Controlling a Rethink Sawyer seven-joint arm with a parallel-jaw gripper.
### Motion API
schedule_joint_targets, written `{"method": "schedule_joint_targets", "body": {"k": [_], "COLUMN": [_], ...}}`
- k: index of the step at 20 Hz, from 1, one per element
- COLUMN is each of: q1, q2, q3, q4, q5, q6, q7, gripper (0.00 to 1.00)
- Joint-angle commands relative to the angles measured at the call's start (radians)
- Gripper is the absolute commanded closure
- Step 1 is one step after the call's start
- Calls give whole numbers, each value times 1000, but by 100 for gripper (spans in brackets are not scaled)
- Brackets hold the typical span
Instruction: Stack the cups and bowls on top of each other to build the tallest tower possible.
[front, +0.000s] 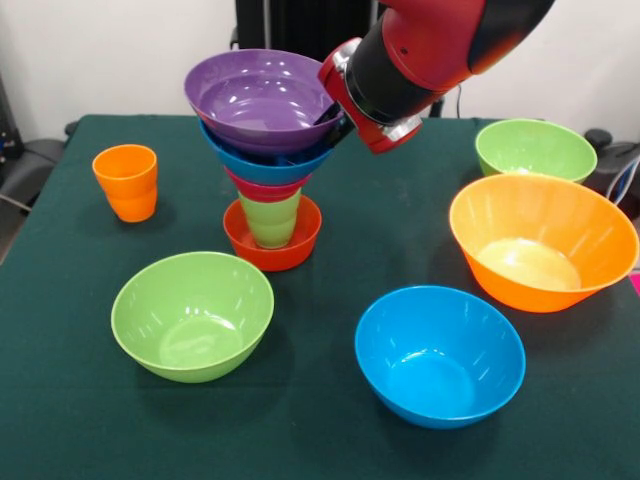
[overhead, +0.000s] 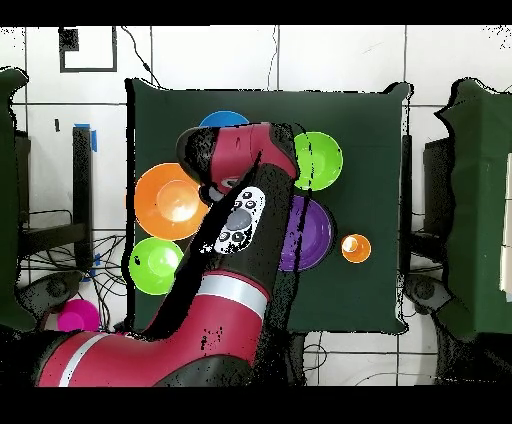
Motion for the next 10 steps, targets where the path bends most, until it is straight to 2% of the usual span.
{"method": "schedule_joint_targets", "body": {"k": [1,10], "q1": [-17,-37], "q2": [12,7], "q3": [72,81], "q4": [-21,-14], "q5": [-10,-19], "q6": [-17,-51], "q7": [40,9], "gripper": [100,100]}}
